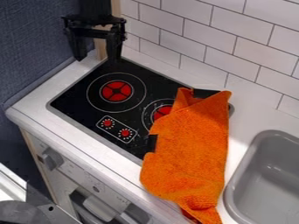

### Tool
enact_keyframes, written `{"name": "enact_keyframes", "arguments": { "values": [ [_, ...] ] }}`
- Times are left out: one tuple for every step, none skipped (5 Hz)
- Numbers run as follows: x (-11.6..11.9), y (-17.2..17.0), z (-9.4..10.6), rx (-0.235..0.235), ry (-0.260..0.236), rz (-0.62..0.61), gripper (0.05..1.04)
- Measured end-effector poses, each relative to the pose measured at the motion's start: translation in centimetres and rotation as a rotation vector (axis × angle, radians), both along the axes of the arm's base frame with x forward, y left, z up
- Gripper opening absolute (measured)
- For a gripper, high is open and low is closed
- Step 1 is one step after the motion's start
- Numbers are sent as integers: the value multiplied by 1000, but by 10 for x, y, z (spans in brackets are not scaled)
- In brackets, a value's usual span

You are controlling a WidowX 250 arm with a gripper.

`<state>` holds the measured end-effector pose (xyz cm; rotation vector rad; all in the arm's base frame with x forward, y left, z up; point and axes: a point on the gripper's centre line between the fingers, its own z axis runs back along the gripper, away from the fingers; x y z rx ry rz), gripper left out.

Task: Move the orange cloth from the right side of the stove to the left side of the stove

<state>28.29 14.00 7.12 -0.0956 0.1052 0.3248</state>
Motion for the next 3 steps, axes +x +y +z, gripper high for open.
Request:
{"name": "enact_keyframes", "arguments": {
  "values": [
    [-4, -4, -12, -16, 34, 5, 999],
    [-24, -26, -15, -1, 40, 21, 999],
    [-32, -55, -18, -5, 21, 10, 999]
  ]
}}
